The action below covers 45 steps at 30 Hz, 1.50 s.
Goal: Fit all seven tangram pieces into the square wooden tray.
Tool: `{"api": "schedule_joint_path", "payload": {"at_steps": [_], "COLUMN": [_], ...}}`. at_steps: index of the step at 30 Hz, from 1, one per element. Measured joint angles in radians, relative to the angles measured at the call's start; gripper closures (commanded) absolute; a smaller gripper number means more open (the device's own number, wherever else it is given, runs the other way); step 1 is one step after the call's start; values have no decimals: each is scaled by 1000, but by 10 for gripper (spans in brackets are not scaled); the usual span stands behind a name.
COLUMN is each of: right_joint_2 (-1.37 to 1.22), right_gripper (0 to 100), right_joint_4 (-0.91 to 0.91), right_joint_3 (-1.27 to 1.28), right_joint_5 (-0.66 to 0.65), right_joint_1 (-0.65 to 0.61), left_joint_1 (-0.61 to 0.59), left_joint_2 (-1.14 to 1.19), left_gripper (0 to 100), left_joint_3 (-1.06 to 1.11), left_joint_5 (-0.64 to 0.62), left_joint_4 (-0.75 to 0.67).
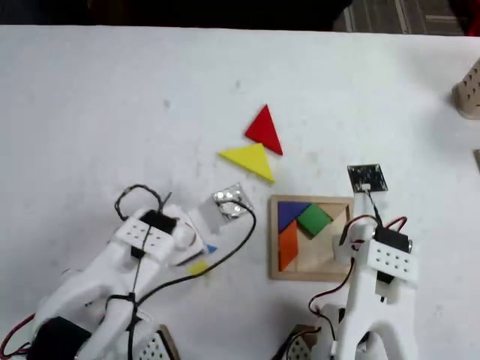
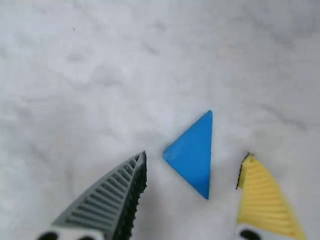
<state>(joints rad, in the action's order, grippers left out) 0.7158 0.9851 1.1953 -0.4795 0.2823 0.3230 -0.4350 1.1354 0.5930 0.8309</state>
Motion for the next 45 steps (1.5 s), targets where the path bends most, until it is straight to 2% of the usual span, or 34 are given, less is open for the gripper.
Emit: {"api": "schedule_joint_path", "payload": {"at_steps": [6, 10, 22, 28, 35, 40, 45], "right_joint_2": [0, 0, 0, 0, 0, 0, 0], "right_gripper": [981, 981, 981, 981, 981, 981, 981], "right_joint_4": [0, 0, 0, 0, 0, 0, 0], "right_joint_3": [0, 0, 17, 17, 17, 17, 17], "right_joint_5": [0, 0, -29, -31, -34, -35, -37], "right_joint_1": [0, 0, 0, 0, 0, 0, 0], "left_joint_1": [5, 28, 38, 37, 37, 44, 48], "left_joint_2": [0, 0, 0, 44, 227, 239, 241], "left_gripper": [771, 774, 748, 780, 784, 879, 875], "left_joint_3": [0, 0, 0, -31, -187, -198, -199], "left_joint_5": [9, -29, -43, -74, -117, -123, -167], "left_joint_4": [-21, -49, -26, -26, 61, 71, 106]}}
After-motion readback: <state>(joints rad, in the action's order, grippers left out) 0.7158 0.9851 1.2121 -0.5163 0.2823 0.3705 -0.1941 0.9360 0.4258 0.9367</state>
